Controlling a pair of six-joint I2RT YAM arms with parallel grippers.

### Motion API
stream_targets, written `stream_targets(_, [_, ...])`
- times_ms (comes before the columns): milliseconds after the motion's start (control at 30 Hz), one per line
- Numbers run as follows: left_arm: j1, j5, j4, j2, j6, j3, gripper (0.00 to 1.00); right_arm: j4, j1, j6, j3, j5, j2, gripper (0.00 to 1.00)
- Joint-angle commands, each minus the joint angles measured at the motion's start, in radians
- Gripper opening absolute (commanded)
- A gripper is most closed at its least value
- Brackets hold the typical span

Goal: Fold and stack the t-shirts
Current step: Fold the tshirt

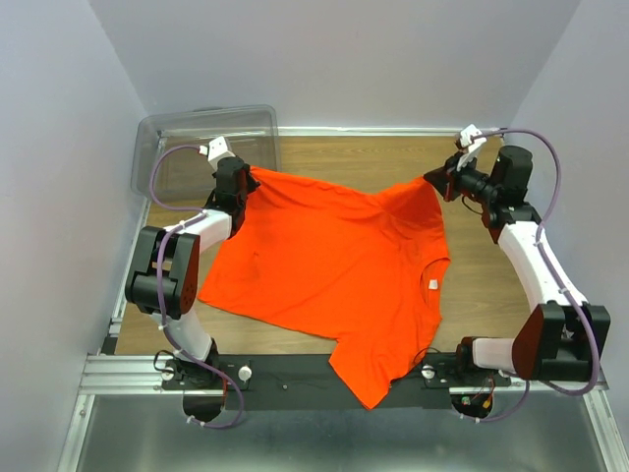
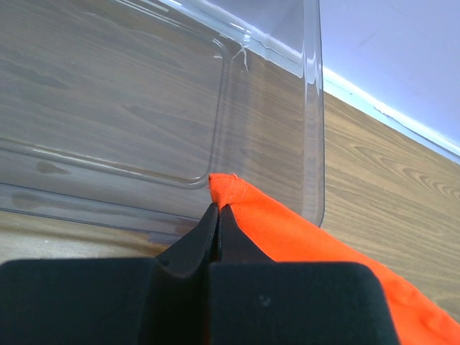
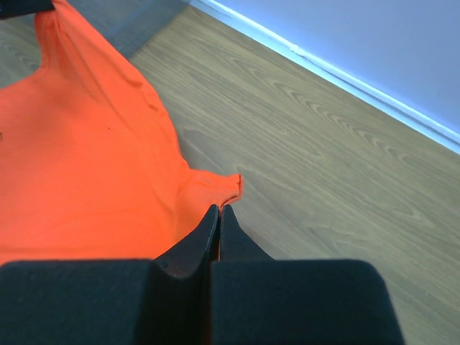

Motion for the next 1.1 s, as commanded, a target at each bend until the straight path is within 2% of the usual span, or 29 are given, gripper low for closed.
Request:
stream_targets(0, [0.011, 0.0, 0.025, 0.004, 0.023, 0.001, 0.0, -0.05, -0.006, -0.038, -0.035, -0.038, -0.067, 0.05])
stream_targets(367, [0.019, -0.002, 0.054, -0.04, 0.04, -0.05, 0.0, -0.11, -0.006, -0.095, -0.124, -0.074, -0.13, 0.05])
stream_targets(667, [0.037, 0.012, 0.06, -0.051, 0.038, -0.073, 0.0, -0.113, -0.006, -0.121, -0.135, -0.046, -0.107, 0.07])
stream_targets(1067, [0.05, 0.046, 0.062, -0.042, 0.054, -0.07, 0.0, -0.146, -0.006, -0.158, -0.173, -0.129, -0.14, 0.07])
